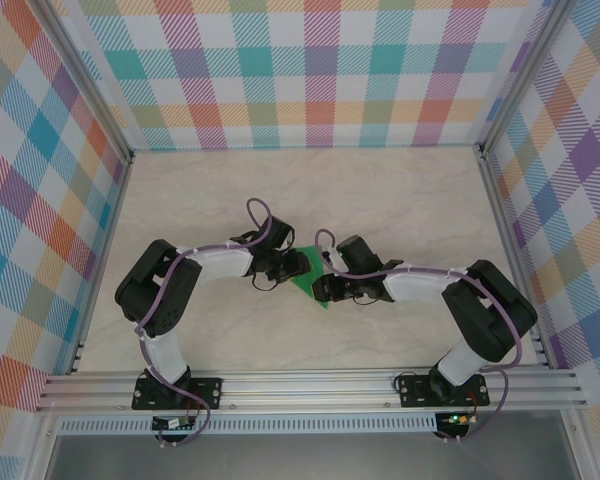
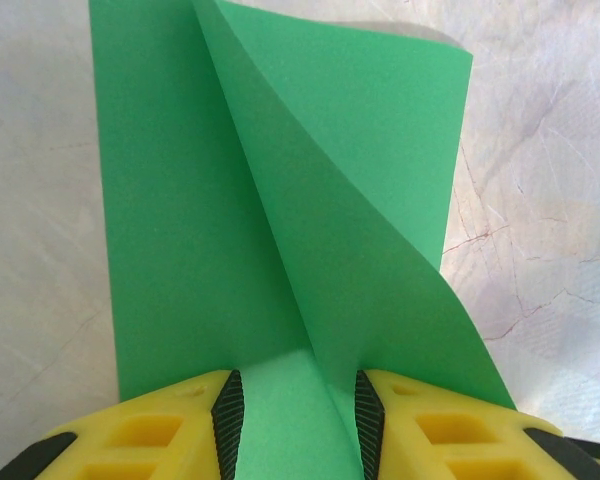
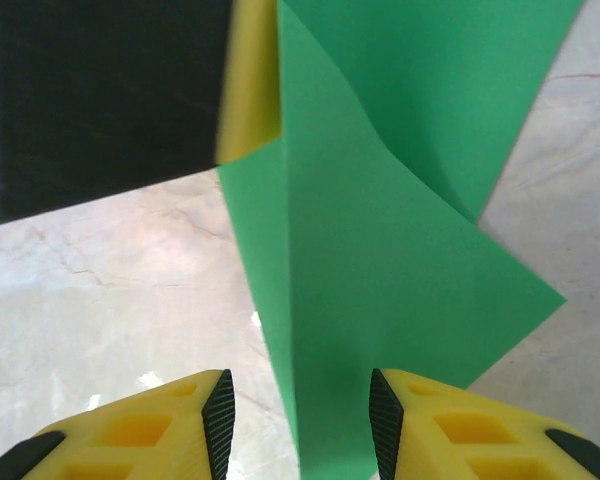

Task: Fold a paper plane with a square sheet of paper (fold left side to right side)
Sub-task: Fourth fold the wing at the center of the table.

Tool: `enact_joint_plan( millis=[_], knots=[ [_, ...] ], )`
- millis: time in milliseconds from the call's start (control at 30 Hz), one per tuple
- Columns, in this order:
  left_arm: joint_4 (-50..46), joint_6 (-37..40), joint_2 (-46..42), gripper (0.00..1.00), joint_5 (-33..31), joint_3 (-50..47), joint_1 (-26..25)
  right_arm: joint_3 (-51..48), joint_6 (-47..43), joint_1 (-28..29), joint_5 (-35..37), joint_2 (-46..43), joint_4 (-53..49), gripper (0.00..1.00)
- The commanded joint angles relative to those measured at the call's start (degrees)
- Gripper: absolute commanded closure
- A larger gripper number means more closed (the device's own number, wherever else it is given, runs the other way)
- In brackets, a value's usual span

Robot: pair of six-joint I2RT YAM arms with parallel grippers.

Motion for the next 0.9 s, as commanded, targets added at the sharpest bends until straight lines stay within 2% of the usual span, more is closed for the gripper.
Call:
enact_joint_plan(
  millis=[0,133,633,867],
  knots=[
    [-1.55,0.67,-1.59,0.63,-0.78,-0.22,-0.70,2.39,-1.65,0.83,1.76,1.39,-1.54,0.58],
    [-1.46,0.63,-1.43,0.63,-0.69,-0.11,-0.70,3.30,-2.12,1.23,2.01,2.19,-1.77,0.60],
    [-2.02,0.87,-1.59,0.63,-0.96,-0.02,-0.70,4.39,-3.07,1.32,0.45,4.64,-0.26,0.79],
    [-1.99,0.86,-1.78,0.63,-0.97,-0.27,-0.70,4.13,-3.99,1.23,-0.54,6.00,1.23,0.83]
  ],
)
